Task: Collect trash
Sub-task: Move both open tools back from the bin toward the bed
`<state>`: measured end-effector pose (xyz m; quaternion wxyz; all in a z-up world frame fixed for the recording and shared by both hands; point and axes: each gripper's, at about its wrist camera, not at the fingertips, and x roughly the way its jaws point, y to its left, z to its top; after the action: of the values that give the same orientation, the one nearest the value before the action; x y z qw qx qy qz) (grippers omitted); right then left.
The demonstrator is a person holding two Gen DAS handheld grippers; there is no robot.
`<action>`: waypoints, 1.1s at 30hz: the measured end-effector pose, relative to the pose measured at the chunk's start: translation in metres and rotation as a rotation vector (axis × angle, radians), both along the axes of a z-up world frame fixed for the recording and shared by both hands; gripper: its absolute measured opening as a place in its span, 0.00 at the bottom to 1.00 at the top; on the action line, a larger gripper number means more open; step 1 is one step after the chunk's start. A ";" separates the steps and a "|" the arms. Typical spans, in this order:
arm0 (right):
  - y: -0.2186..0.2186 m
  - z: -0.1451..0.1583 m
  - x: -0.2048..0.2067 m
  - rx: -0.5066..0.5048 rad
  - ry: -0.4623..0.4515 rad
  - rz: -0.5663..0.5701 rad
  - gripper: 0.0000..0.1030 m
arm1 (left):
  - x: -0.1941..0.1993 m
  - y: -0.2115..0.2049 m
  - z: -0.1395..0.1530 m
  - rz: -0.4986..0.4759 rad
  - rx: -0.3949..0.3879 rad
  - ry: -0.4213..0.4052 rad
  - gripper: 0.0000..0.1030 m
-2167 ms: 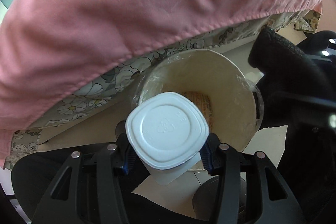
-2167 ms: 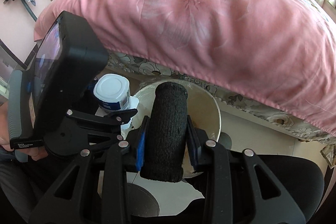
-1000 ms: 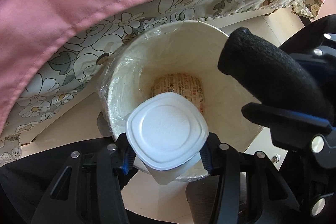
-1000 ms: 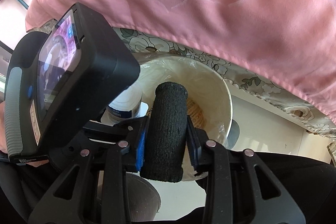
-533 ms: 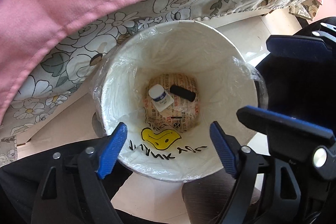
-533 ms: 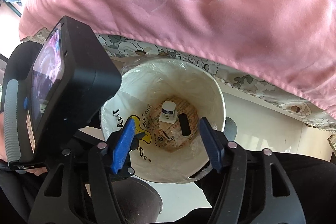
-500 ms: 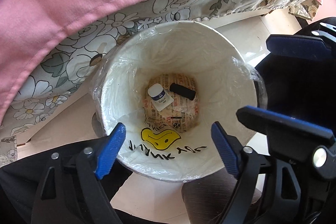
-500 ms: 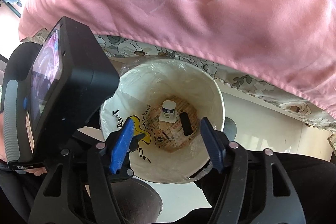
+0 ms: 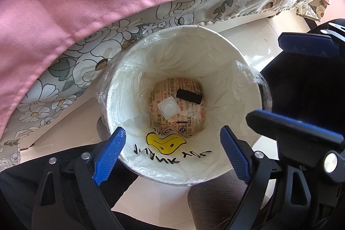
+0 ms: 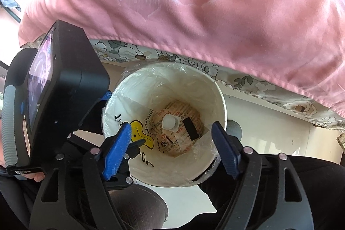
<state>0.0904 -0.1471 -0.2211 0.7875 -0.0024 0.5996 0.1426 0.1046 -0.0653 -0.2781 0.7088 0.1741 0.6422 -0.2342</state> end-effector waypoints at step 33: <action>-0.099 0.160 0.049 0.085 -0.401 -0.257 0.86 | 0.085 0.053 0.183 0.232 -0.092 -0.406 0.90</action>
<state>0.1394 -0.2459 -0.0612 0.9018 0.0789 0.4201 0.0632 0.1892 -0.0126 -0.0948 0.8528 0.1103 0.4907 -0.1404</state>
